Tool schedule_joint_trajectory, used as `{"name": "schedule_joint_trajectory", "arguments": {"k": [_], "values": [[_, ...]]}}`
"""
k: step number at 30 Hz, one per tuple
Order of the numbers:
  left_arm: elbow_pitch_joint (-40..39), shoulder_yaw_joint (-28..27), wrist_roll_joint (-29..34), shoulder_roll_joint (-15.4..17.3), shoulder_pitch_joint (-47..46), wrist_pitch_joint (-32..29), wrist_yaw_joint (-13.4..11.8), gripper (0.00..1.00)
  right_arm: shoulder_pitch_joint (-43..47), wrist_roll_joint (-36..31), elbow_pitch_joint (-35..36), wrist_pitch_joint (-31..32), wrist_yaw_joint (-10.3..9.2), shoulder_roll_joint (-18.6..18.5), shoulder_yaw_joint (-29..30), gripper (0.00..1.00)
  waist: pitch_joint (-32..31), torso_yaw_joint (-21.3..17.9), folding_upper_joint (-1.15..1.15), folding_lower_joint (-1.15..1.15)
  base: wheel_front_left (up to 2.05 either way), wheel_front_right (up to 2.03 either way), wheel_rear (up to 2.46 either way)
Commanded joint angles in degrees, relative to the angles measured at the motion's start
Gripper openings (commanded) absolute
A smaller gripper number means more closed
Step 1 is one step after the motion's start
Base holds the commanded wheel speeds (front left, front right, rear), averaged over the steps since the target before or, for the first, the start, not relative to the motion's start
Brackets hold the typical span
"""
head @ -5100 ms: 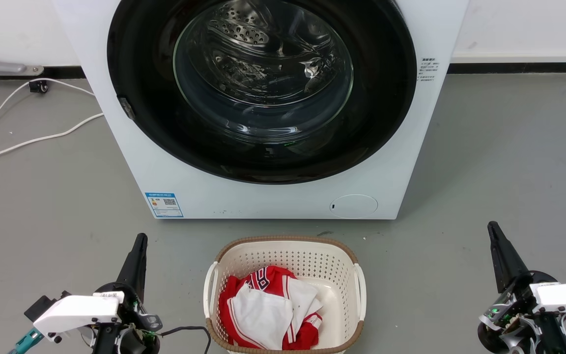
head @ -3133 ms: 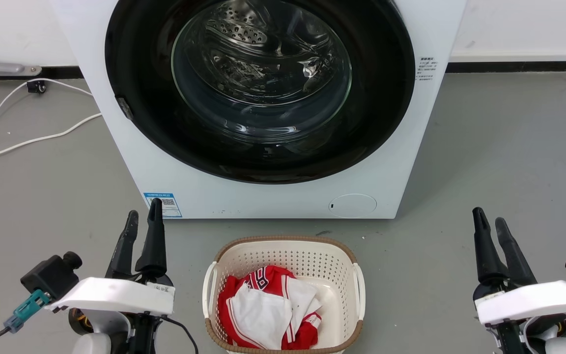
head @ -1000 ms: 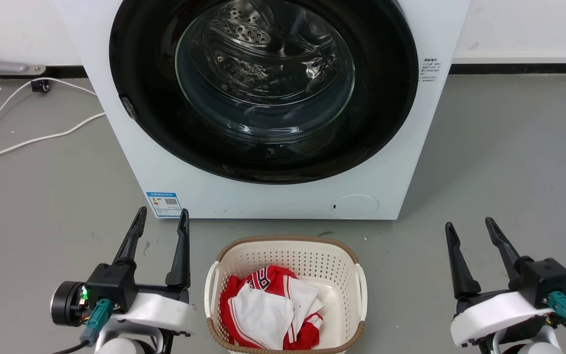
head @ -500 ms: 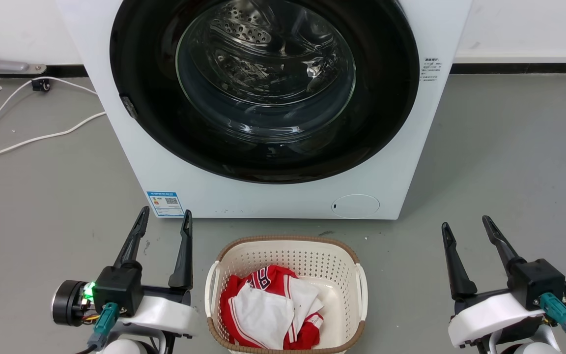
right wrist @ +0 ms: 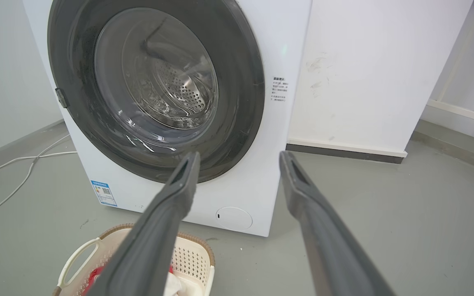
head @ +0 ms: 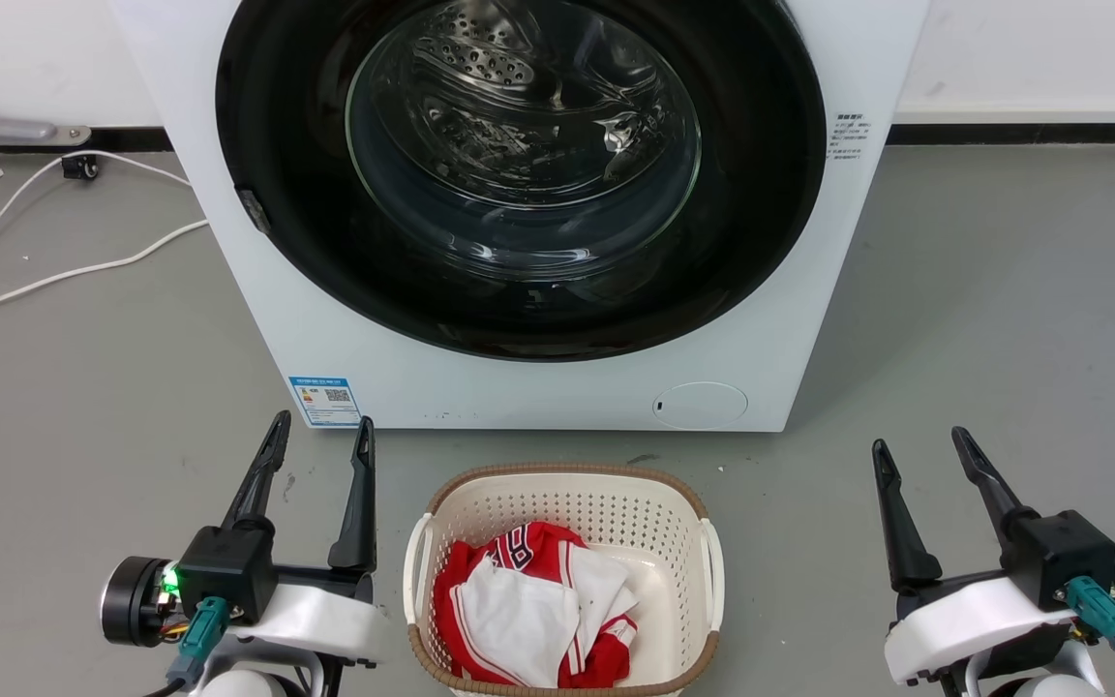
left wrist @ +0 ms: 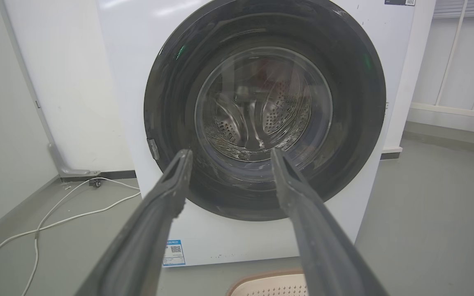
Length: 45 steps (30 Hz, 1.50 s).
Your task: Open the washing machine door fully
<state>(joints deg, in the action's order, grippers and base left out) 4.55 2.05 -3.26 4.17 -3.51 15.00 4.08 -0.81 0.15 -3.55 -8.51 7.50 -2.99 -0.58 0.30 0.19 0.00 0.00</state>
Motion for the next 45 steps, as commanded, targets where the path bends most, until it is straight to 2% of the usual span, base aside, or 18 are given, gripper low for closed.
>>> {"name": "schedule_joint_trajectory", "arguments": {"k": [1, 3, 5, 6, 7, 12, 15, 23, 29, 32, 38, 45], "values": [[0.07, -0.10, 0.27, -0.21, 0.61, 0.26, 0.31, 1.00, 0.04, 0.22, -0.05, -0.06, -0.02, 0.22, 0.05, 1.00, 0.00, 0.00, 0.00, 0.00, 0.00, 0.00, 0.00], [0.08, -0.21, 0.35, -0.25, 0.58, 0.26, 0.32, 1.00, 0.03, 0.45, -0.15, 0.00, -0.03, 0.22, 0.13, 1.00, 0.00, 0.00, 0.00, 0.00, 0.00, 0.00, 0.00], [0.10, -0.31, 0.40, -0.31, 0.61, 0.26, 0.43, 1.00, 0.02, 0.96, -0.29, 0.17, -0.03, 0.22, 0.13, 0.34, -0.01, -0.01, 0.00, 0.00, 0.00, 0.00, 0.00], [0.12, -0.38, 0.41, -0.35, 0.62, 0.26, 0.49, 1.00, 0.00, 1.12, -0.34, 0.19, -0.02, 0.22, 0.12, 0.08, -0.02, 0.00, 0.00, 0.00, 0.00, 0.00, 0.00], [0.12, -0.42, 0.44, -0.38, 0.62, 0.26, 0.49, 1.00, -0.02, 1.24, -0.40, 0.25, -0.02, 0.22, 0.08, 0.00, -0.02, 0.00, 0.00, 0.00, 0.00, 0.00, 0.00], [0.15, -0.61, 0.60, -0.53, 0.60, 0.26, 0.76, 1.00, -0.15, 2.79, -0.72, 0.74, -0.03, 0.22, -0.50, 0.00, 0.05, -0.02, 0.00, 0.00, 0.00, 0.00, 0.00], [0.10, -0.72, 0.62, -0.61, 0.44, 0.26, 0.86, 1.00, -0.27, 8.99, -1.16, 0.37, -0.02, 0.21, -0.48, 0.00, 0.12, 0.00, 0.00, 0.00, 0.00, 0.00, 0.00], [-0.09, -1.16, 0.44, -0.86, 0.16, 0.26, 0.76, 1.00, -2.72, 47.88, -3.86, -1.73, -0.02, 0.20, -0.83, 0.00, 0.54, -0.13, 0.00, 0.00, 0.00, 0.00, 0.00], [-0.53, -1.51, 0.17, -1.03, -0.83, 0.26, 0.41, 1.00, -8.22, 78.06, -6.03, -1.27, -0.01, 0.17, 0.46, 0.00, 1.92, -0.34, 0.00, 0.00, 0.00, 0.00, 0.00], [-1.01, -1.66, -0.02, -1.10, -1.71, 0.22, 0.35, 1.00, -12.81, 88.98, -8.34, 0.06, -0.01, 0.14, 2.61, 0.00, 3.30, -0.58, 0.00, 0.00, 0.00, 0.00, 0.00], [-1.93, -1.89, -0.26, -1.17, -3.80, 0.21, 0.09, 1.00, -25.12, 99.31, -17.18, 3.71, -0.01, -1.79, 6.43, 0.00, 6.81, -1.03, 0.00, 0.00, 0.00, 0.00, 0.00], [-2.73, -1.43, -0.04, -1.26, -6.79, 0.21, -0.14, 1.00, -40.41, 104.83, -29.26, 8.45, -0.01, -7.54, 5.13, 0.00, 10.54, -0.30, 0.00, 0.00, 0.00, 0.00, 0.00]]}}
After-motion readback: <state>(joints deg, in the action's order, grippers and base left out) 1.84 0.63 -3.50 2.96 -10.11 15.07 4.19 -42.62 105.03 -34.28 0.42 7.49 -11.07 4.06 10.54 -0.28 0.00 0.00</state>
